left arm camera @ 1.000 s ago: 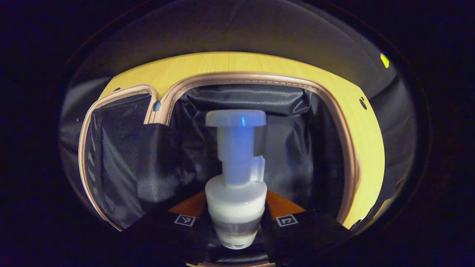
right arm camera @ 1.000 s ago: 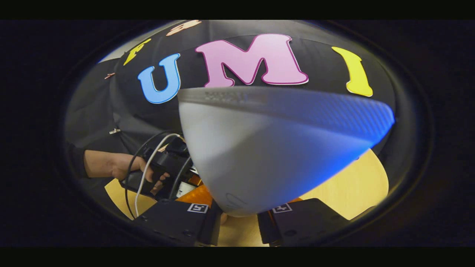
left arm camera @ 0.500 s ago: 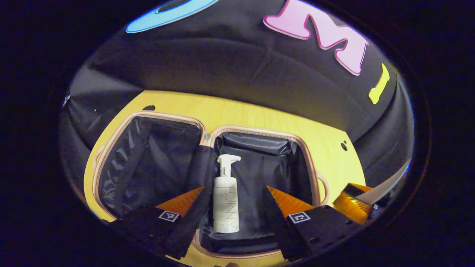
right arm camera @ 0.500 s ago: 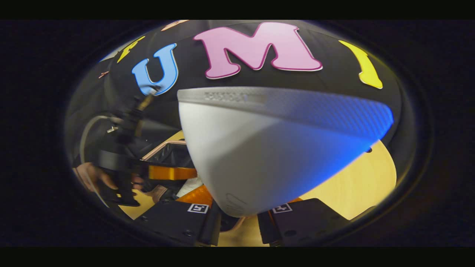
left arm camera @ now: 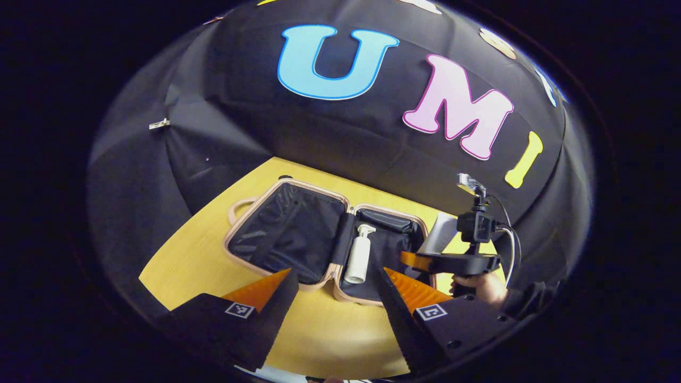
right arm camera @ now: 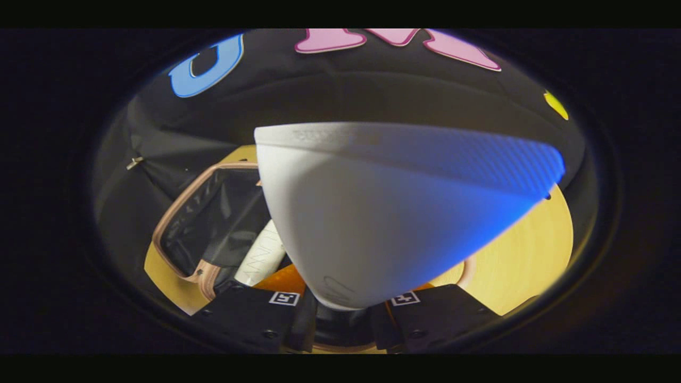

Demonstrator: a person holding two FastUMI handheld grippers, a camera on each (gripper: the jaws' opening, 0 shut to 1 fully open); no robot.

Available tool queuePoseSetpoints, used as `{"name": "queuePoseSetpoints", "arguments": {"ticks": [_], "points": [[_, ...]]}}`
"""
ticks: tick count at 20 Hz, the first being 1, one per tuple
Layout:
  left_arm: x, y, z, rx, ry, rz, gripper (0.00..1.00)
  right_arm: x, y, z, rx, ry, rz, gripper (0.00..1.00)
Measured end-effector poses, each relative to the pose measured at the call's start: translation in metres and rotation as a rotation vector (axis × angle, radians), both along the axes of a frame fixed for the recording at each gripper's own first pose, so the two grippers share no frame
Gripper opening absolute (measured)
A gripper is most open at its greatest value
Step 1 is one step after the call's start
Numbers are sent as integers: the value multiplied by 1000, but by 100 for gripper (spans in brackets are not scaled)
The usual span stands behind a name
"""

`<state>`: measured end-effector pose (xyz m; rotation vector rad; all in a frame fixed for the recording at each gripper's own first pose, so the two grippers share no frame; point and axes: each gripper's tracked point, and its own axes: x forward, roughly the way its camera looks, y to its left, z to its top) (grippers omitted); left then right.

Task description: First open the suitcase, pack the skin care products into it, and then close the suitcase.

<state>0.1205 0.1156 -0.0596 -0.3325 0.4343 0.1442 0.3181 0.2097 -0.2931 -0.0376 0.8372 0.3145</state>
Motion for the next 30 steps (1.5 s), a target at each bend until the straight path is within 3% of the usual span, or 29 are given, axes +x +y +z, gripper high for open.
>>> {"name": "queuePoseSetpoints", "arguments": {"ticks": [7,9,10,12,13,14,15,16,17,18,19,20,21,22,24,25,26,30], "points": [[-55,55,1,-52,0,87,94,-7,19,-50,-48,198,-100,39],[-63,70,3,-41,-7,103,95,-3,21,-50,-79,178,-102,39],[-66,79,3,-33,-8,111,94,-4,25,-50,-79,183,-104,47],[-70,94,0,-18,-3,126,94,-3,27,-48,-73,190,-116,53],[-70,101,0,-13,0,132,94,-3,25,-44,-79,184,-127,46],[-70,108,-2,-6,-3,140,94,-2,22,-41,-81,166,-128,57],[-68,117,-2,3,-8,147,94,-4,22,-32,-69,161,-122,50],[-64,125,-4,12,-17,148,94,-5,24,-24,-62,140,-118,56],[-56,137,-5,23,-28,150,94,-7,26,-11,-45,111,-106,73],[-47,148,-7,34,-37,148,94,-7,29,5,-21,76,-98,82],[-37,161,-10,47,-45,145,94,-8,31,22,-1,33,-92,77],[-26,177,-12,63,-52,145,94,-10,33,41,21,-12,-90,90],[-12,193,-13,77,-64,145,94,-12,31,57,33,-49,-89,80],[4,208,-16,89,-71,139,94,-16,29,69,47,-73,-90,92],[39,239,-26,106,-68,131,94,-29,18,93,66,-113,-114,99],[59,252,-34,103,-67,129,94,-34,15,105,83,-146,-126,91],[81,263,-43,89,-54,115,94,-40,10,118,100,-189,-138,98],[160,296,-84,44,68,55,94,-83,-28,156,67,-317,-151,98]]}}
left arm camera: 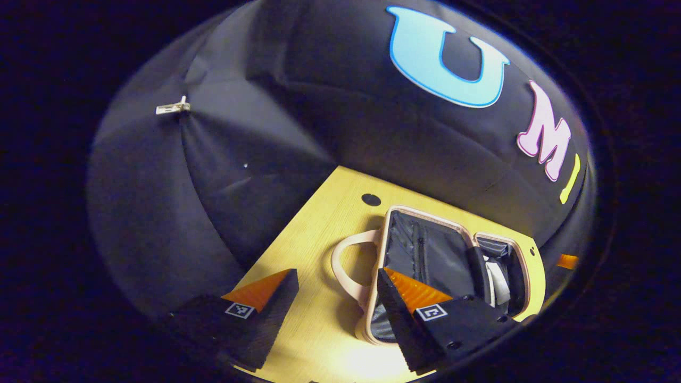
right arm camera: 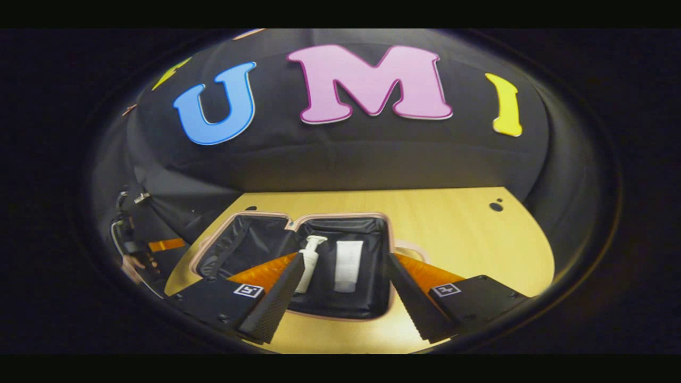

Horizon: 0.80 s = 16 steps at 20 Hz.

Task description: First open the suitcase, pack the skin care products into it, and then close the suitcase.

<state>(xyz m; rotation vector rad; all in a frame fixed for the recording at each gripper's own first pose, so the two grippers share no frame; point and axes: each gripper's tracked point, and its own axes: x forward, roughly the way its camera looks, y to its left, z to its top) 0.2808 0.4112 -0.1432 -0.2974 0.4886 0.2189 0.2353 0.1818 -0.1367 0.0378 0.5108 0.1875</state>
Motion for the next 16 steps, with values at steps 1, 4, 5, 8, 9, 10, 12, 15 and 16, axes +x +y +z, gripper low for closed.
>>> {"name": "queuePoseSetpoints", "arguments": {"ticks": [1,4,5,8,9,10,12,15,16], "points": [[17,13,-12,2,33,-2,94,-11,-13,4,-18,-14,-12,98],[48,21,-42,-64,85,-28,92,-47,-46,1,-12,15,-74,98],[60,16,-50,-88,94,-34,92,-57,-58,-1,-5,26,-101,98],[81,14,-59,-144,169,-45,83,-84,-97,-9,9,67,-183,98],[81,15,-67,-142,199,-45,82,-93,-109,-10,12,76,-211,98],[80,19,-74,-125,235,-35,77,-99,-123,-10,13,77,-240,98],[91,24,-76,-92,227,-36,60,-111,-149,-12,-2,80,-285,98],[91,14,-78,-40,270,-72,55,-125,-178,-12,-22,89,-329,98],[91,12,-80,-3,276,-67,34,-126,-184,-12,-22,91,-339,98]]}}
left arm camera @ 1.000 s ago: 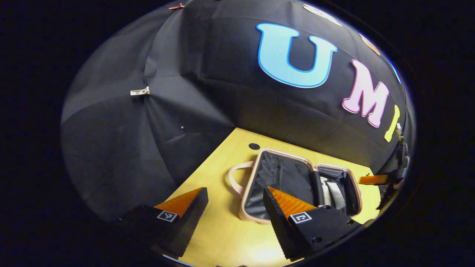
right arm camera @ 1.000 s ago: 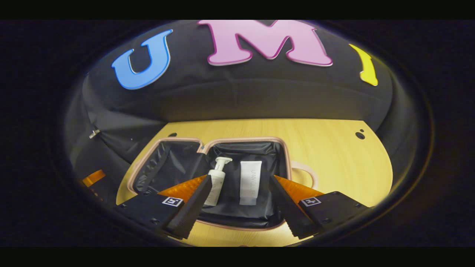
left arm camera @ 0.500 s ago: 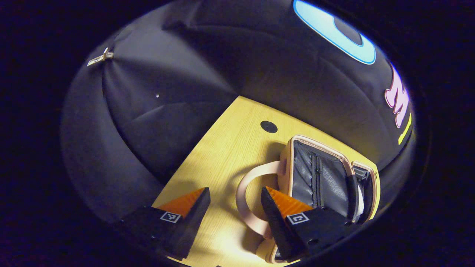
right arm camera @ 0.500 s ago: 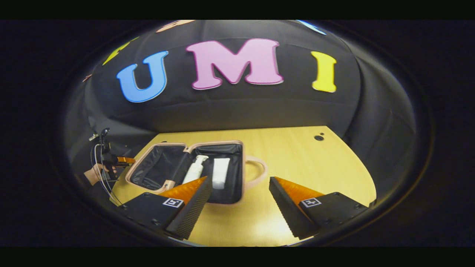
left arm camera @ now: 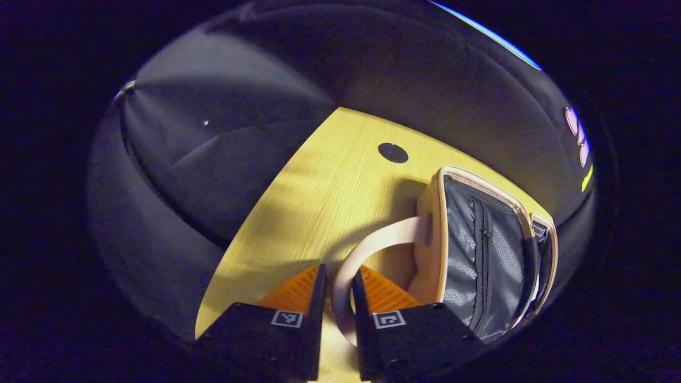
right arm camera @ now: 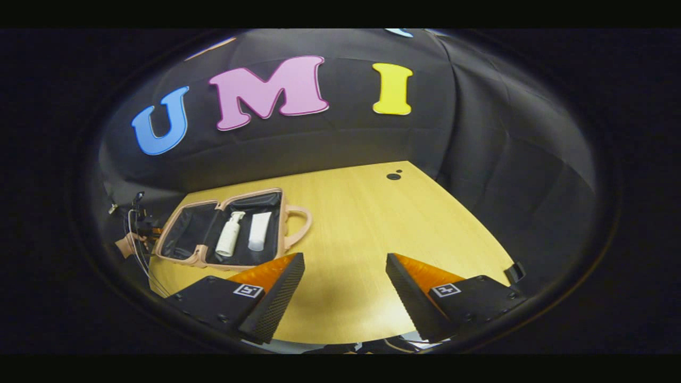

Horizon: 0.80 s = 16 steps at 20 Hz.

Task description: First open the suitcase, pack the skin care products into it, and then close the suitcase.

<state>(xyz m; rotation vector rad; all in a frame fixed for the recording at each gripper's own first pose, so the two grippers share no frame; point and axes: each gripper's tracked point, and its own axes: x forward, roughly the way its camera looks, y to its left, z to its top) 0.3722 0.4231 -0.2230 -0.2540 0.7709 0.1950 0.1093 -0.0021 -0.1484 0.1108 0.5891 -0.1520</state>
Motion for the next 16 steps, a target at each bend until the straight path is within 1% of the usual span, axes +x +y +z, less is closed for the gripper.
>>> {"name": "queuePoseSetpoints", "arguments": {"ticks": [1,2,4,5,6,8,10,12,13,14,16], "points": [[2,1,-2,35,5,-4,27,0,-6,-1,0,1,-9,98],[2,3,0,55,0,-4,23,1,-8,-2,-2,-1,-13,98],[0,1,1,65,-8,-1,22,0,-20,-4,-27,0,-13,98],[3,2,9,67,-34,14,22,0,-23,-3,-33,-1,-10,98],[4,3,19,76,-60,18,20,0,-25,-2,-29,-2,-5,98],[-4,-3,39,115,-82,9,17,1,-30,-1,-23,-5,6,98],[-8,-9,72,166,-146,2,15,3,-33,-2,-9,-5,17,98],[-19,-20,124,238,-244,-22,14,6,-38,-4,13,6,22,98],[-26,-28,152,255,-297,-27,13,8,-38,-2,24,1,32,98],[-37,-36,183,247,-352,-33,12,11,-41,1,25,-5,41,98],[-49,-64,239,197,-452,-57,11,19,-47,7,27,-22,64,98]]}}
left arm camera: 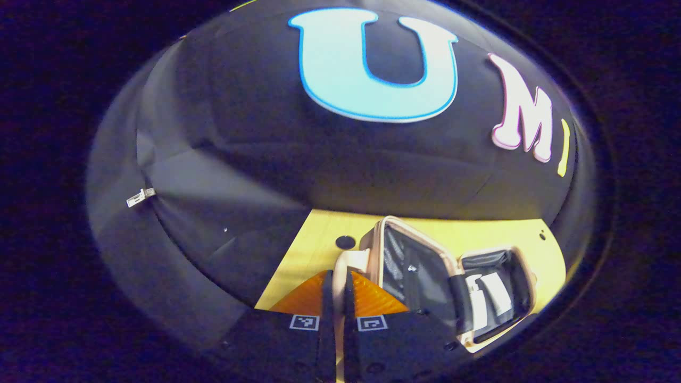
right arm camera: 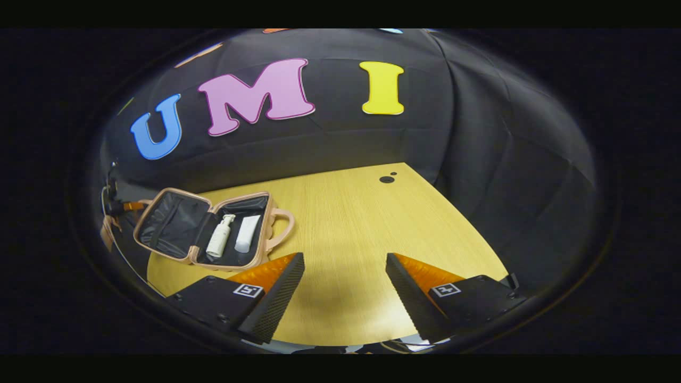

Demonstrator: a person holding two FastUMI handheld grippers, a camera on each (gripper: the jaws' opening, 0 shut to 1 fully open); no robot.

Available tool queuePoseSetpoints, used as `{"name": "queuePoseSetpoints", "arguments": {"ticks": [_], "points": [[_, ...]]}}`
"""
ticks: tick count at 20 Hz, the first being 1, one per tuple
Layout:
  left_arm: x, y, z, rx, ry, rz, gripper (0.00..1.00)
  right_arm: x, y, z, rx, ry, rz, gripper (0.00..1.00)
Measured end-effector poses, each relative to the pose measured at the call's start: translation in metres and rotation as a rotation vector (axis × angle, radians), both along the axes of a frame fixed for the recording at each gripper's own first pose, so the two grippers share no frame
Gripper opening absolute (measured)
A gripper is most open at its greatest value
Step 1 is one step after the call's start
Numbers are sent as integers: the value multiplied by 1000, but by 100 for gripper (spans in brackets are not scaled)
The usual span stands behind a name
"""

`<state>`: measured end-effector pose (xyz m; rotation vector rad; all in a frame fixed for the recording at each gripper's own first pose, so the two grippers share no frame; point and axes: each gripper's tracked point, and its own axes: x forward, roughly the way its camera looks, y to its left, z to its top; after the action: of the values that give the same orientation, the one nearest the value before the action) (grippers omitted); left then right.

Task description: First open the suitcase, pack the skin care products into it, and then close the suitcase.

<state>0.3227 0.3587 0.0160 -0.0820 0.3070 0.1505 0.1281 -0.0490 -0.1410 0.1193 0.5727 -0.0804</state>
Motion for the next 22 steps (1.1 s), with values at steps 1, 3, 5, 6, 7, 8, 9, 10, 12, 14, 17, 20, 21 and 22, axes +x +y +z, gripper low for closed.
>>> {"name": "queuePoseSetpoints", "arguments": {"ticks": [1,3,5,6,7,8,9,10,12,14,17,20,21,22], "points": [[-5,-17,22,-18,-31,-22,11,4,-4,5,7,-10,7,98],[-13,-70,52,-50,-76,-66,11,11,-12,9,30,-23,12,98],[-19,-121,74,-37,-111,-91,11,12,-20,11,60,-25,20,98],[-21,-146,79,-35,-123,-106,11,13,-25,13,74,-29,21,98],[-22,-170,85,-41,-144,-120,11,16,-30,15,85,-38,24,98],[-23,-199,89,-50,-153,-143,11,17,-36,16,86,-45,29,98],[-23,-226,91,-54,-164,-164,11,20,-45,19,78,-62,30,98],[-25,-258,90,-55,-168,-186,11,21,-55,23,67,-78,29,98],[-21,-317,80,-49,-177,-220,11,25,-70,30,64,-112,31,98],[-13,-372,55,-48,-169,-248,11,23,-83,27,67,-109,45,98],[6,-434,3,-38,-142,-255,11,24,-106,17,60,-96,56,98],[22,-476,-56,10,-88,-265,12,23,-121,4,31,-80,89,98],[25,-484,-78,12,-54,-262,11,24,-125,-1,33,-70,95,98],[28,-490,-93,0,-32,-254,11,25,-127,-4,33,-69,95,98]]}}
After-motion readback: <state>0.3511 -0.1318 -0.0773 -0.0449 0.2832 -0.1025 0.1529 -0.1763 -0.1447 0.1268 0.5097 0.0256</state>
